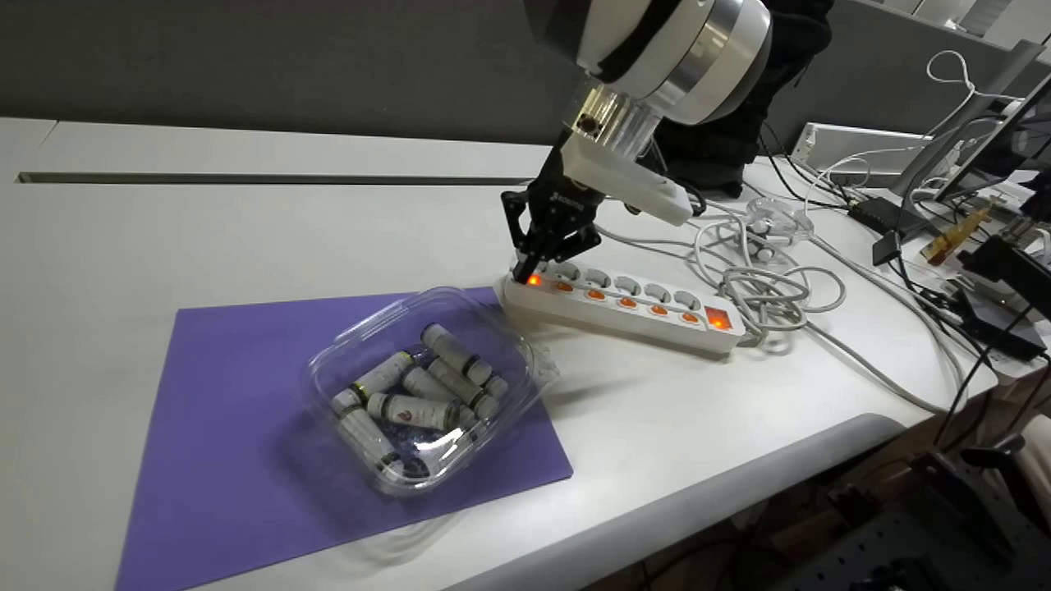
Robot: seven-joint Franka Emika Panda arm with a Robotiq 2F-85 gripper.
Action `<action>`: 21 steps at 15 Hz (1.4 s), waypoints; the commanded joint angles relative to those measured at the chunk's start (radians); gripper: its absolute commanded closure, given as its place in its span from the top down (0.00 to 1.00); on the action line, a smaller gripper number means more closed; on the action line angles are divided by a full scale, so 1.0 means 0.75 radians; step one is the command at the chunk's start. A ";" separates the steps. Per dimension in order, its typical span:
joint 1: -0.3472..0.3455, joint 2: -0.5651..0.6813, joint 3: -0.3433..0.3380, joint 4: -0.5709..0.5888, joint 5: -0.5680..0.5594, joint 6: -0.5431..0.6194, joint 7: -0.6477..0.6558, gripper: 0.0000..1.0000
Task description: Turn off the first switch from the left
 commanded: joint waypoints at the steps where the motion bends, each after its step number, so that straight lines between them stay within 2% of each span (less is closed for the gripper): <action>1: 0.000 -0.034 0.000 -0.029 -0.018 0.011 0.021 0.00; 9: 0.057 -0.165 -0.073 -0.141 -0.107 0.006 0.154 0.00; 14: 0.055 -0.144 -0.094 -0.124 -0.074 0.006 0.250 0.00; 15: -0.066 -0.318 0.055 -0.253 0.083 -0.125 -0.031 0.00; 17: -0.089 -0.351 0.093 -0.273 0.211 -0.211 -0.201 0.00; 18: -0.088 -0.378 0.093 -0.277 0.266 -0.308 -0.274 0.00; 19: -0.076 -0.407 0.086 -0.288 0.318 -0.381 -0.360 0.04; 21: -0.033 -0.452 0.046 -0.302 0.364 -0.502 -0.460 0.02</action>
